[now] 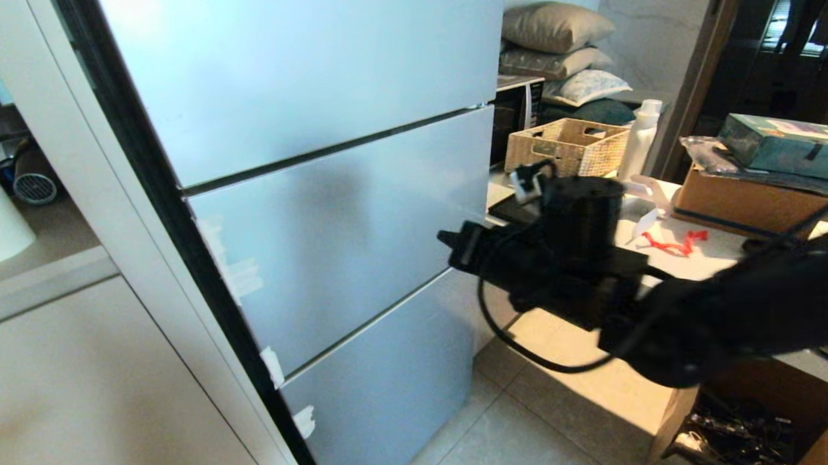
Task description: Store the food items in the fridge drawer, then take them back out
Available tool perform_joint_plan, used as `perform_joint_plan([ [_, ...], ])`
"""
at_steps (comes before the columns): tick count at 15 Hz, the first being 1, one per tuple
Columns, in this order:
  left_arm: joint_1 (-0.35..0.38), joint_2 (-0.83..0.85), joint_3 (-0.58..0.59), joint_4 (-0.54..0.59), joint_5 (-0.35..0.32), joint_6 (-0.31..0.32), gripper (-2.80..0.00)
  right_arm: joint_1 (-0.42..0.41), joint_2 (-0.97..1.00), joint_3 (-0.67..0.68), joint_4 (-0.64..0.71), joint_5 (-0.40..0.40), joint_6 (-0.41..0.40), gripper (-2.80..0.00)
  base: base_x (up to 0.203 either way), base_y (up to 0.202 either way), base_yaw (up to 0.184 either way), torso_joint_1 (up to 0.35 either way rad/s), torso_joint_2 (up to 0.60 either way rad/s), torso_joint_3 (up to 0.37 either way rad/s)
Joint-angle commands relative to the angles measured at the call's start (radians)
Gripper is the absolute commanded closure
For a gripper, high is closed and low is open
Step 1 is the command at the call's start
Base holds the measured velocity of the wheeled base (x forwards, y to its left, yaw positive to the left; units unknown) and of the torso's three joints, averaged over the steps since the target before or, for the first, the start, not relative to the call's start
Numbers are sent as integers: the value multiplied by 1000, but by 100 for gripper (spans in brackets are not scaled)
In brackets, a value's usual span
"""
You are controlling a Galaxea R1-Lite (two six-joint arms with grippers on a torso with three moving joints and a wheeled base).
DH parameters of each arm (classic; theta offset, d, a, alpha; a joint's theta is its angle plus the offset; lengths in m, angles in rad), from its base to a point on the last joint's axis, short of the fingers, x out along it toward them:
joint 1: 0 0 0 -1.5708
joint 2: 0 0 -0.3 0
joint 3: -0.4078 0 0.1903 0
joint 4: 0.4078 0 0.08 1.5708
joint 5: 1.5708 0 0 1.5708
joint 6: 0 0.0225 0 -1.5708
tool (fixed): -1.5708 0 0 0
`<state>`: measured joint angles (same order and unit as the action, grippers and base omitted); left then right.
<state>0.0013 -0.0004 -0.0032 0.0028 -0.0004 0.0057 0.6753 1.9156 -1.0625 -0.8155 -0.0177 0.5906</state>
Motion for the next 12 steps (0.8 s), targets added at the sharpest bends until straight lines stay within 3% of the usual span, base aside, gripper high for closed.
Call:
perform_joint_plan([
  [1, 0, 0, 0, -1, 0, 0, 0, -62, -472, 335, 20, 0, -122, 0, 0, 0, 0, 0, 0, 0],
  [5, 0, 0, 0, 0, 0, 0, 0, -338, -1038, 764, 174, 44, -287, 0, 0, 0, 0, 0, 0, 0],
  [7, 0, 0, 0, -1, 0, 0, 0, -428, -1283, 911, 298, 72, -364, 0, 0, 0, 0, 0, 0, 0],
  [10, 0, 0, 0, 0, 0, 0, 0, -499, -1591, 997, 590, 84, -450, 0, 0, 0, 0, 0, 0, 0],
  [12, 0, 0, -1, -1, 0, 0, 0, -535, -1647, 1047, 744, 16, -477, 0, 0, 0, 0, 0, 0, 0],
])
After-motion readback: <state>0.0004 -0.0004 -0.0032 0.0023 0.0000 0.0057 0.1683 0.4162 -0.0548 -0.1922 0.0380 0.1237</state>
